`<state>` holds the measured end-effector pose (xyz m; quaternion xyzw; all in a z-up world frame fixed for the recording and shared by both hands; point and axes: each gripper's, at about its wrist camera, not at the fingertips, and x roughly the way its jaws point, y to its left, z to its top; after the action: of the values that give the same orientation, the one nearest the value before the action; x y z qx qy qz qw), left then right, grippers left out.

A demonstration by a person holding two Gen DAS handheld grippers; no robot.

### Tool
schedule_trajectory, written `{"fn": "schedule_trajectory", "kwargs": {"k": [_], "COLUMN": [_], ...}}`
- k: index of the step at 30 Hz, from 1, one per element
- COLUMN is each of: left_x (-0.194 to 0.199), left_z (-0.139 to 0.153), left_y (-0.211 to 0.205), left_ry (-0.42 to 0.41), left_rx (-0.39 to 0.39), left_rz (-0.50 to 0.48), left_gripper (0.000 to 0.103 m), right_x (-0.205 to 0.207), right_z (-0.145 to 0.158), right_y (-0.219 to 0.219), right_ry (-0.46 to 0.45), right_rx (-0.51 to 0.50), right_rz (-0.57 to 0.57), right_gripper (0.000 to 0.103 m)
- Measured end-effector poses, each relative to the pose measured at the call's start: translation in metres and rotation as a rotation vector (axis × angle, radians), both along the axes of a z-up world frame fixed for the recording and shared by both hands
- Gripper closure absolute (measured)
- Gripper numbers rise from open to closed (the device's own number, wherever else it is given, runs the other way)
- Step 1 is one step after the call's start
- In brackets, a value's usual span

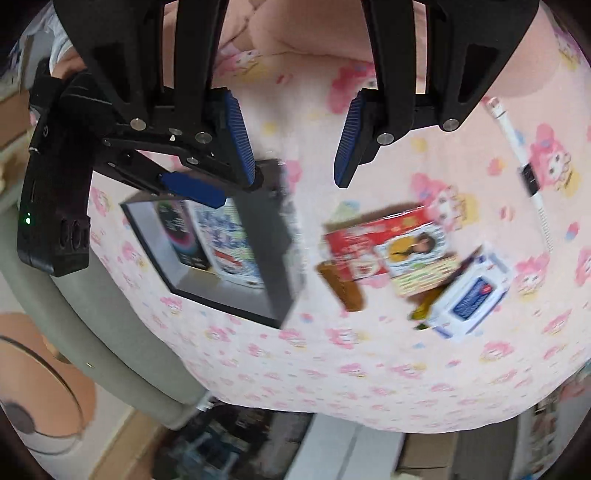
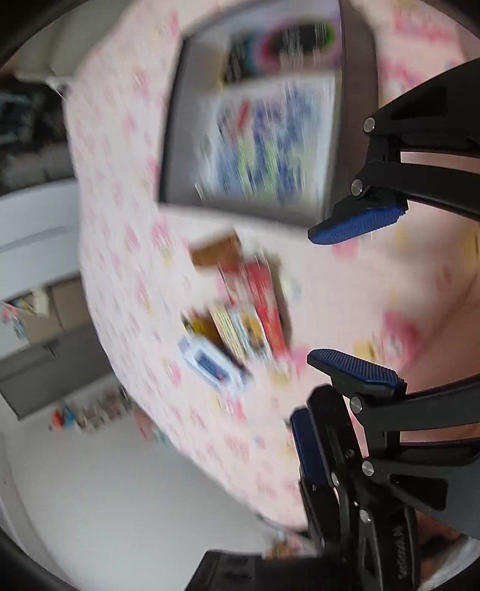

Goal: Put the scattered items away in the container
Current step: 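Open the right gripper and move the right tool back toward the scattered items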

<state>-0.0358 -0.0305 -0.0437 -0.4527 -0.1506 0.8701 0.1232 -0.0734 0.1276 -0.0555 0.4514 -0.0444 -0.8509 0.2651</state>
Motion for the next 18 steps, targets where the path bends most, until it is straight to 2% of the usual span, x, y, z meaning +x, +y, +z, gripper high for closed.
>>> {"fn": "schedule_trajectory", "kwargs": {"k": [6,10,15,18], "left_x": [-0.011,-0.038,-0.085,-0.100], "left_z": [-0.027,-0.048,-0.082,-0.105], "left_y": [-0.042,-0.067,-0.088,-0.092], "left_ry": [-0.062,-0.143,-0.264,-0.310], "left_rx": [0.038,0.059,0.100,0.119], "left_rz": [0.105,0.165,0.242,0.267], "left_gripper": [0.057,0.057,0.058,0.058], "right_x": [-0.018,-0.044,-0.086,-0.101], "right_z": [-0.011,-0.019,-0.044,-0.063], "right_y": [-0.049,-0.073,-0.085,-0.087], "right_ry": [0.018,0.009,-0.056,-0.089], "right_rx": [0.103,0.152,0.189,0.212], "right_rz": [0.034,0.052,0.017,-0.005], "right_gripper": [0.047,0.046,0.046,0.046]}}
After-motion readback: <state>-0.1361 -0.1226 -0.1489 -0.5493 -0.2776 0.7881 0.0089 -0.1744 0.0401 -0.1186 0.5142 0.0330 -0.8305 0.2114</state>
